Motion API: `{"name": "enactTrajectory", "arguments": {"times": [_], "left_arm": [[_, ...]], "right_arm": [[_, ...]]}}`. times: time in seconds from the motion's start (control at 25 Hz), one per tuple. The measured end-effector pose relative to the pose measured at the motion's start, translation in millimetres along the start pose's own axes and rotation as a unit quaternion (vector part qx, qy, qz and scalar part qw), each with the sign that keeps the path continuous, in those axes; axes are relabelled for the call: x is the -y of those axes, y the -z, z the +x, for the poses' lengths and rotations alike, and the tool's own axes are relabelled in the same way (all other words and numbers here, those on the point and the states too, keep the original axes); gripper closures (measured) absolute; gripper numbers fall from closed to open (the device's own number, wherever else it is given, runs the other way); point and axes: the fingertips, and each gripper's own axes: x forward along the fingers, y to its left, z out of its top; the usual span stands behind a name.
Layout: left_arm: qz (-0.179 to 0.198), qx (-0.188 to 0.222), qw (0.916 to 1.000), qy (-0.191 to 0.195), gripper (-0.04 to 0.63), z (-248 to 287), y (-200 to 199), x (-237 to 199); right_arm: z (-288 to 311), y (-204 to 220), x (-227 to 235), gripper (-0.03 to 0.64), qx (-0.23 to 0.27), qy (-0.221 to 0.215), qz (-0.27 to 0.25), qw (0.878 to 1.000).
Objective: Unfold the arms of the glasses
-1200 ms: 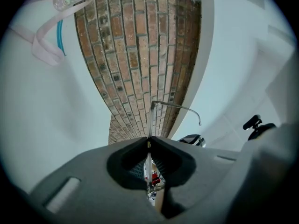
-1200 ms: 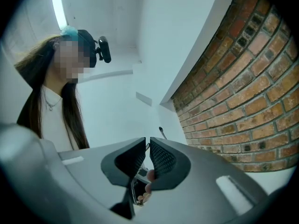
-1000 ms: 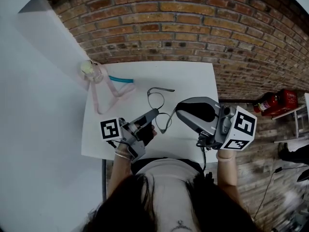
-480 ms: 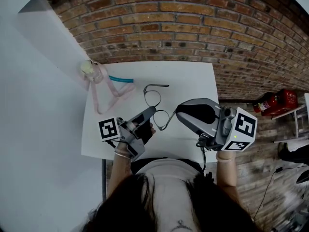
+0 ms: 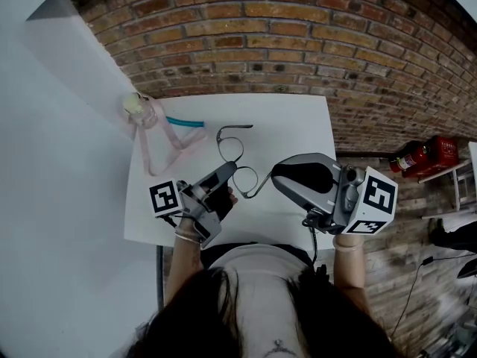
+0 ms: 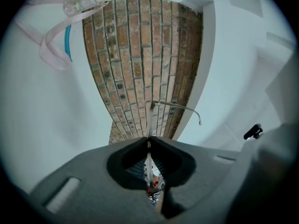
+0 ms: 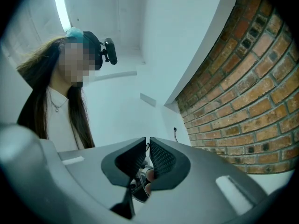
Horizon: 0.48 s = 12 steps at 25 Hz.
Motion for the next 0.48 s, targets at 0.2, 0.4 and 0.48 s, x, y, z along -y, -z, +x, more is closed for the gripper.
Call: {"name": "enactTrajectory", "arguments": {"times": [0.2, 0.4, 0.48], "left_arm": [[-0.002, 0.008, 1.0, -0.002, 0.571, -0.8, -3.0, 0.7], [0.0, 0.013, 0.9999, -0.001, 0.571, -3.8, -5.6, -0.4], [-0.001, 0.015, 0.9999, 0.0, 0.571, -4.3, -6.0, -0.1]], "right_arm": [[-1.0, -1.0, -2.7, 0.584, -0.001, -0.005, -0.001, 1.0], [-1.2, 0.3, -4.9, 0.584, -0.001, -0.009, -0.002, 1.0], [-1.4, 0.7, -5.2, 0.585, -0.001, -0.01, -0.002, 1.0]]}}
